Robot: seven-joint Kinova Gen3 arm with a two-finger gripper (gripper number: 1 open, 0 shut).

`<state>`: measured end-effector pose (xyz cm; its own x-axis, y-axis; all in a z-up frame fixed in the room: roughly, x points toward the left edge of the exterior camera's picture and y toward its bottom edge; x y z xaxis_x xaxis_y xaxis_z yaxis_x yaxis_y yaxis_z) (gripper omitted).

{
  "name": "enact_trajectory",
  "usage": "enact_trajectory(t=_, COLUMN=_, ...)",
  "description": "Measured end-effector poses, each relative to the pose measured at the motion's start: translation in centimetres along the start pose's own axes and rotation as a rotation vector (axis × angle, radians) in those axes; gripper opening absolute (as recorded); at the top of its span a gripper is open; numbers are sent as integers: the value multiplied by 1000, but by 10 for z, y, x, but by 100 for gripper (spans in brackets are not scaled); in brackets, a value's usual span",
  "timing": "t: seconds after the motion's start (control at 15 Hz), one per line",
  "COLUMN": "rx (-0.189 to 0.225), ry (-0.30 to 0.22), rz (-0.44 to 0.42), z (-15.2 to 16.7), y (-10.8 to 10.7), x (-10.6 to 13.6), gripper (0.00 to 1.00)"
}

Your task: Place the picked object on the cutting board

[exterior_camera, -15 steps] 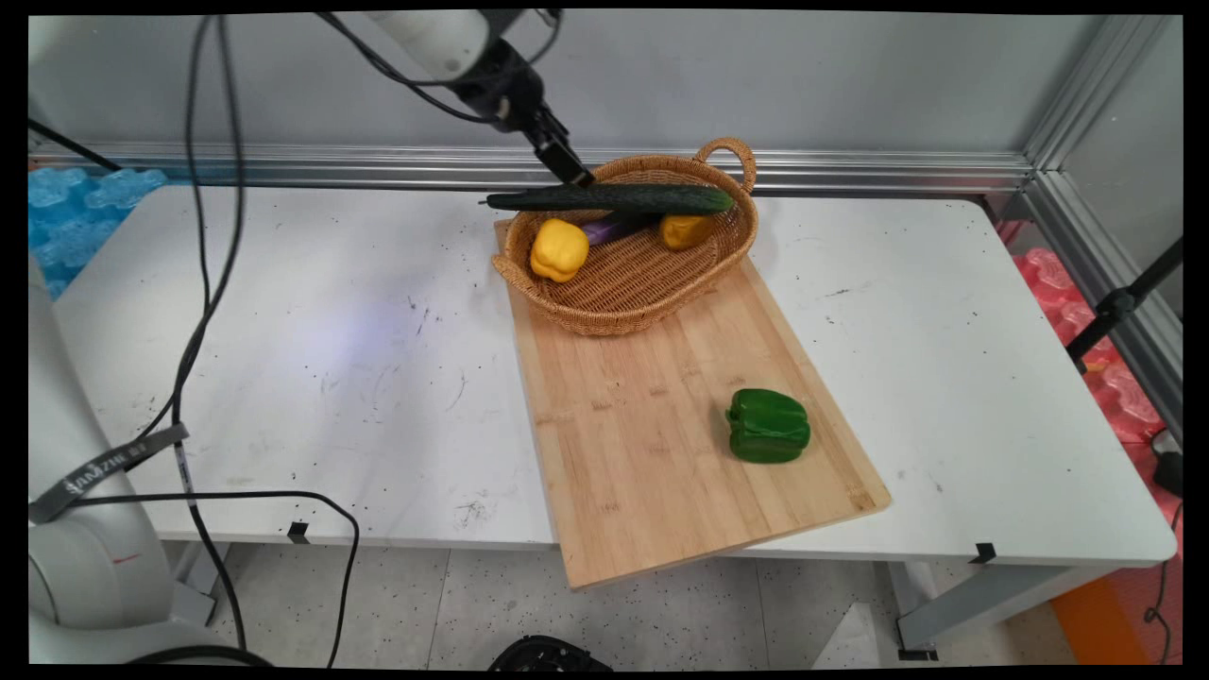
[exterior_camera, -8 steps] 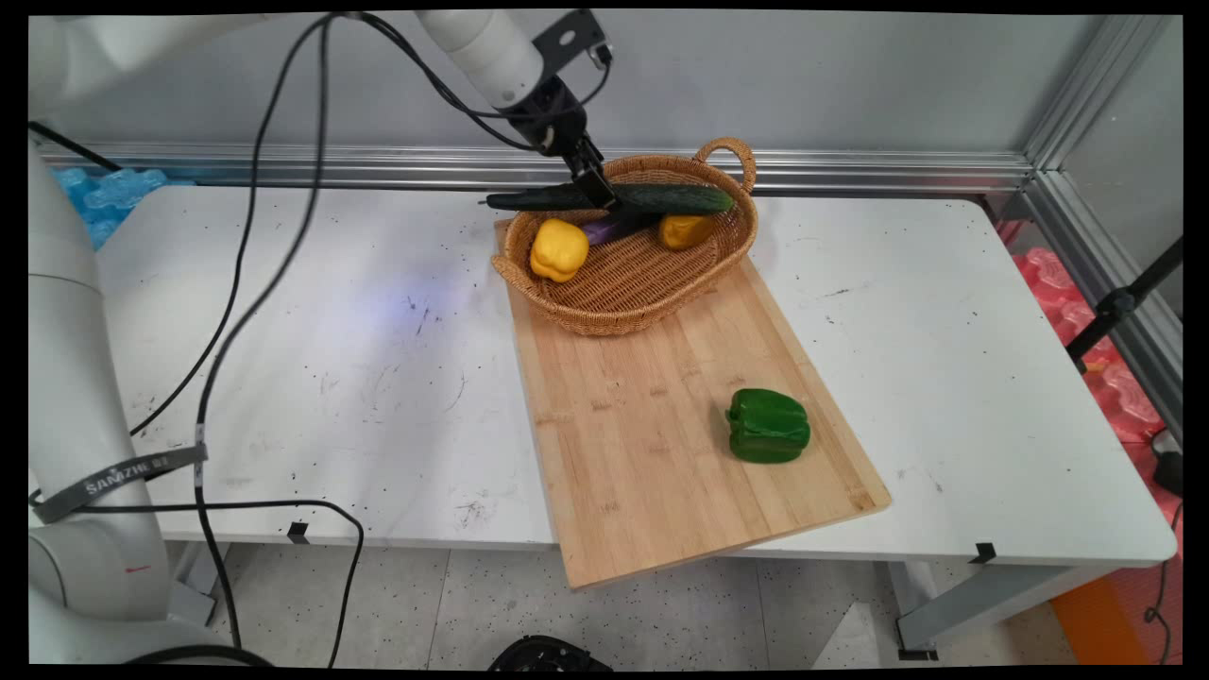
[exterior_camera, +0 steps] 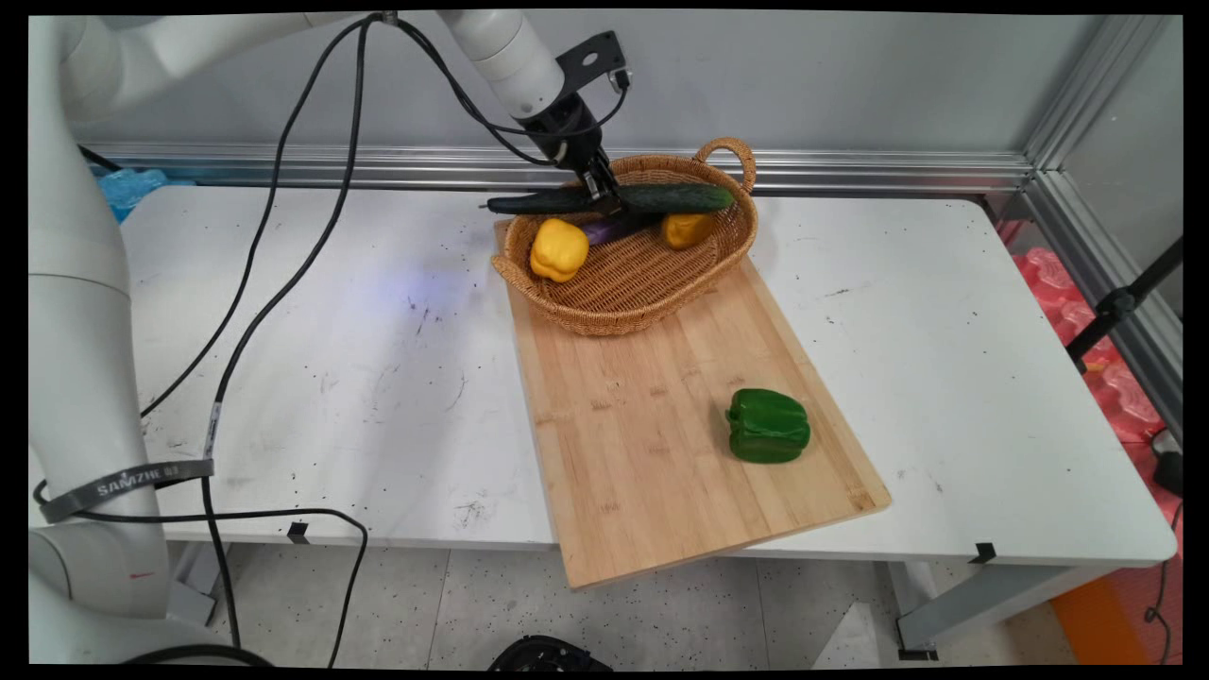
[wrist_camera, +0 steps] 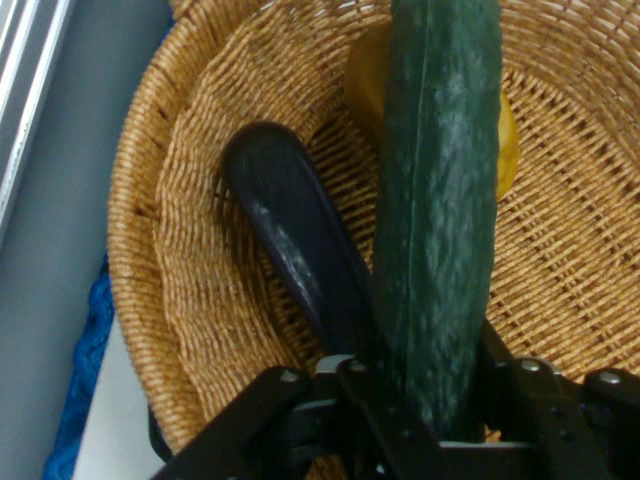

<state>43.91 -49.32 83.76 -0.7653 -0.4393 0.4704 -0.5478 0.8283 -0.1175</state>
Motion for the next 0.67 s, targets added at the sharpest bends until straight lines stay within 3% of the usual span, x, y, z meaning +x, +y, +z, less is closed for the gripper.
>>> enact_trajectory(t=0.33, rx=-1, ry=-9, rz=63, z=-21, y=-4, x=14, gripper=0)
enact_trajectory(t=0.67, rx=16, ry=-10, rz=74, z=-68, y=6, x=33, gripper=0)
